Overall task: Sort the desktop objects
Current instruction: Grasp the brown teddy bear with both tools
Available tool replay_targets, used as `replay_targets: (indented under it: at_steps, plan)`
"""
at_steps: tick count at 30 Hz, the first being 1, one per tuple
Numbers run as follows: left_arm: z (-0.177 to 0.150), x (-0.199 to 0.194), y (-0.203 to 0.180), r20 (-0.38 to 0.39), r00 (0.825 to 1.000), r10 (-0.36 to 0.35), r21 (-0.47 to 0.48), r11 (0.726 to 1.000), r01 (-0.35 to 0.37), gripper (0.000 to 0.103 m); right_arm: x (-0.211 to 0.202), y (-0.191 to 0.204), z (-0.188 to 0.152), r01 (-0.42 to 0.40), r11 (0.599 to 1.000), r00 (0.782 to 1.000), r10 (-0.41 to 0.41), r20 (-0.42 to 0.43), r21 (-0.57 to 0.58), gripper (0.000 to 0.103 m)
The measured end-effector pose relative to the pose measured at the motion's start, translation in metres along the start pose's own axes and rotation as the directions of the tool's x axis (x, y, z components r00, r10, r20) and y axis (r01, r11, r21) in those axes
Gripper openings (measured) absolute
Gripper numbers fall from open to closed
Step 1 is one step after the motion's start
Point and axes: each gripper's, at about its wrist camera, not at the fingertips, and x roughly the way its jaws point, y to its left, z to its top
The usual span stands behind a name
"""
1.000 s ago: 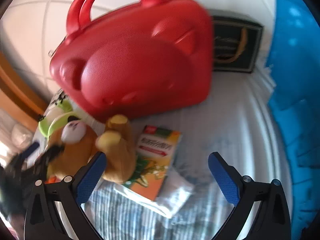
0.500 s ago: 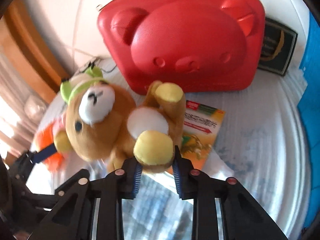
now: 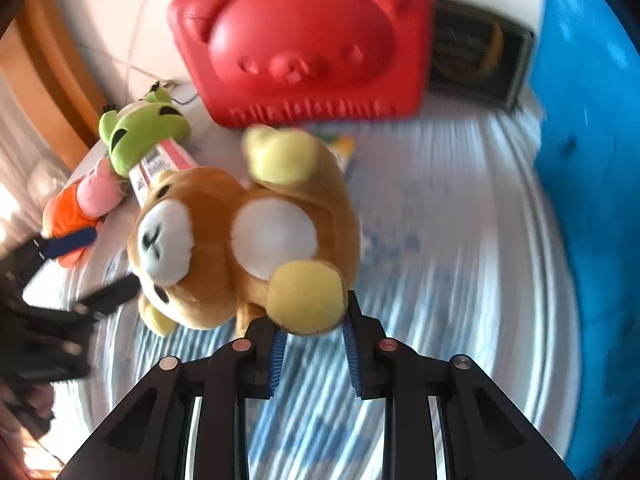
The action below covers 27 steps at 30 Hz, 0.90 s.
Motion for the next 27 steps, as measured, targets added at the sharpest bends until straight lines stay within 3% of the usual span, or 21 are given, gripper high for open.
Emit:
replay_targets:
  at_steps: [3,10,14,17,18,19,23,27]
  plan:
    - [-0.014,0.011,-0.008,-0.033,0.999,-0.038,-0.042,0.998,0.037,0.091,0.001,-0.011,-0.018,-0.039,0.997,0.999,0.039,-0.009,0.067,0.044]
    - [-0.016,0.022,-0.022,-0.038,0.999,0.0,-0.059,0.998,-0.002,0.091,-0.014,-0.011,-0.029,-0.02,0.996,0.999,0.016,0.05,0.084,0.076]
    - [-0.012,0.034,-0.026,-0.049,0.999,0.0,-0.068,0.998,-0.003,0.091,-0.021,0.002,-0.018,-0.015,0.999,0.994,0.011,0.107,0.045,0.079]
    - [-0.007,0.04,-0.028,-0.056,0.998,-0.006,-0.067,0.998,0.003,0.091,-0.013,0.013,-0.006,-0.001,1.0,0.993,0.0,0.115,0.014,0.075]
    - [-0.006,0.042,-0.028,-0.059,0.998,-0.01,-0.068,0.998,0.006,0.091,-0.009,0.014,-0.004,-0.004,1.0,0.994,0.003,0.107,0.009,0.058]
    - [-0.004,0.045,-0.029,-0.061,0.998,-0.013,-0.067,0.998,0.009,0.091,-0.003,0.015,-0.002,-0.013,1.0,0.996,0.012,0.093,0.007,0.032]
    - [-0.002,0.047,-0.031,-0.034,0.999,0.003,-0.077,0.997,-0.005,0.078,0.009,0.015,-0.001,0.012,1.0,0.999,-0.013,0.05,0.012,0.03]
    - [-0.004,0.027,-0.032,0.009,1.0,-0.013,-0.067,0.998,0.014,0.075,-0.006,0.016,-0.004,0.018,1.0,0.997,-0.018,0.07,-0.002,0.028]
